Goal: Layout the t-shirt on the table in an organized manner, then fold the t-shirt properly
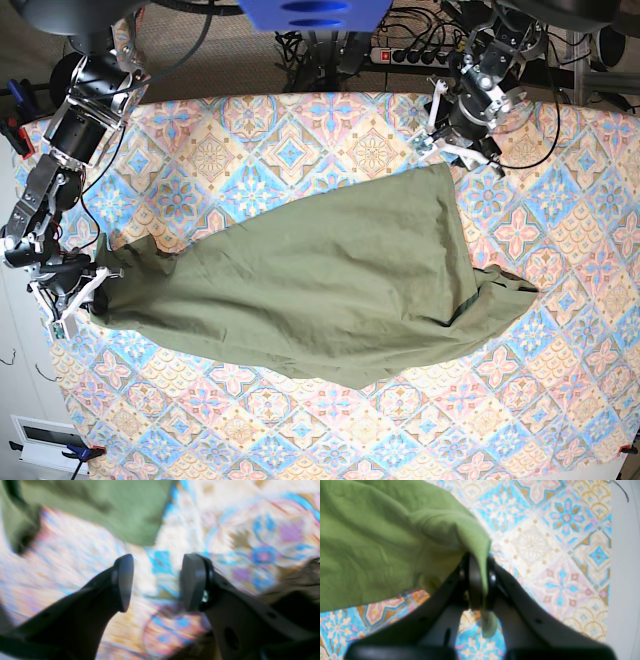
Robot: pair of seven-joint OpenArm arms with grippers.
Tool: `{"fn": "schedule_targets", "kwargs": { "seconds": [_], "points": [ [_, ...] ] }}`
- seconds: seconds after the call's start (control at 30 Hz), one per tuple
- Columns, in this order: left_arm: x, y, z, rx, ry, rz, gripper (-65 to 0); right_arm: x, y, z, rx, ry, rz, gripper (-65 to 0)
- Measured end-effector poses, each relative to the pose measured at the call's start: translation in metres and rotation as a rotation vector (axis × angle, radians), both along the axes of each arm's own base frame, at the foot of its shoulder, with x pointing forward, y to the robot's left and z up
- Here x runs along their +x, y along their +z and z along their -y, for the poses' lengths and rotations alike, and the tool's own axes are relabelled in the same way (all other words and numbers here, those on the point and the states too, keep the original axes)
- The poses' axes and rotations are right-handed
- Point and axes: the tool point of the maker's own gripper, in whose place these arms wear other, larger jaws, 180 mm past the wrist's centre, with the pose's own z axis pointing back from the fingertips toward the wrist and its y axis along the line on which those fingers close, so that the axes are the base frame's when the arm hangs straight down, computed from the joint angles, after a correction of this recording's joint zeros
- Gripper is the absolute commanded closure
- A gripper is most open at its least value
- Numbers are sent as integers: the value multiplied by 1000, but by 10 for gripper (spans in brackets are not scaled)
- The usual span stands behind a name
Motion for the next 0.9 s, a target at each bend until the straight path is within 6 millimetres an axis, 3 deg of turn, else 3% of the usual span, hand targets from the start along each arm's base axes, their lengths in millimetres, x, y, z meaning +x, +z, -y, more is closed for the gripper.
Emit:
{"fn": "schedule_targets", "kwargs": {
  "seconds": [0.13,0.33,0.47,0.6,0.7,0.9],
  "points": [
    [12,11,-3,-214,215,19,-303,0,-1,0,-2,0,-5,-7],
    [8,19,-6,-519,513,-89,-303,0,-1,0,1,1,-4,-7],
    [16,32,-1,-736,629,-105,-303,0,-1,0,1,1,-3,-7],
    [8,16,-5,-814,746,-156,-303,0,-1,0,1,1,-3,-7],
    [-1,-2,2,-847,791,-223,-303,0,-1,0,1,1,-3,-7],
    [-3,-17,20,-975,845,-288,-303,0,-1,0,1,1,-3,-7]
  ]
}}
